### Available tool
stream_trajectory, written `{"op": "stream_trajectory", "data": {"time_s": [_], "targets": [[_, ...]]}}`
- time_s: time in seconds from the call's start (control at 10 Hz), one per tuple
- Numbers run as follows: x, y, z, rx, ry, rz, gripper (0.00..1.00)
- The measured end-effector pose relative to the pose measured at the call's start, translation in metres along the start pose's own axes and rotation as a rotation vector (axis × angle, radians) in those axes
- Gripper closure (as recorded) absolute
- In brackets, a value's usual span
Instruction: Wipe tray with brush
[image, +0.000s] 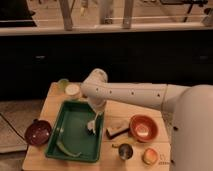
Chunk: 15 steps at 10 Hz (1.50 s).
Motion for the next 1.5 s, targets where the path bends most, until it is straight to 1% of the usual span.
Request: {"op": "stream_trajectory", "data": {"time_s": [0.2,0.3,0.5,0.6,0.8,0.9,1.0,1.1,1.2,1.3,1.4,1.5], "targets": [[0.014,-0.002,-0.005,0.007,0.016,0.030,1.00],[0.022,-0.003,-0.009,0.002,0.029,0.041,1.00],[0.027,-0.016,-0.014,0.003,0.044,0.036,1.00],[0.024,-0.025,-0.015,0.000,0.049,0.020,1.00],[0.007,-0.054,-0.016,-0.008,0.057,-0.037,1.00],[-0.005,-0.068,-0.015,-0.010,0.058,-0.078,1.00],[-0.020,-0.074,-0.015,-0.014,0.058,-0.128,1.00],[-0.031,-0.072,-0.014,-0.017,0.056,-0.158,1.00],[-0.044,-0.065,-0.012,-0.028,0.052,-0.191,1.00],[-0.059,-0.056,-0.008,-0.030,0.042,-0.226,1.00],[-0.070,-0.046,-0.005,-0.038,0.036,-0.244,1.00],[-0.072,-0.038,-0.003,-0.038,0.032,-0.244,1.00]]}}
